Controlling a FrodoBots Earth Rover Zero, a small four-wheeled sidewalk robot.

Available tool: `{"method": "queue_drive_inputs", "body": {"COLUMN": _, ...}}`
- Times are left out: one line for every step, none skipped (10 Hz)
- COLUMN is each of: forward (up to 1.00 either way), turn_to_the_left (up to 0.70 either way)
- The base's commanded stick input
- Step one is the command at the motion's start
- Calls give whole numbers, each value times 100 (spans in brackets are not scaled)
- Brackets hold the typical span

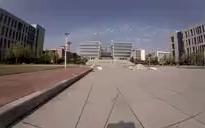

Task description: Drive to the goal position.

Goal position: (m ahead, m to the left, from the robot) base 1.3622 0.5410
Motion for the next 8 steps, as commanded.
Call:
{"method": "queue_drive_inputs", "body": {"forward": 70, "turn_to_the_left": 1}}
{"method": "queue_drive_inputs", "body": {"forward": 70, "turn_to_the_left": 1}}
{"method": "queue_drive_inputs", "body": {"forward": 70, "turn_to_the_left": 1}}
{"method": "queue_drive_inputs", "body": {"forward": 70, "turn_to_the_left": 1}}
{"method": "queue_drive_inputs", "body": {"forward": 70, "turn_to_the_left": 1}}
{"method": "queue_drive_inputs", "body": {"forward": 70, "turn_to_the_left": 1}}
{"method": "queue_drive_inputs", "body": {"forward": 70, "turn_to_the_left": 1}}
{"method": "queue_drive_inputs", "body": {"forward": 70, "turn_to_the_left": 1}}
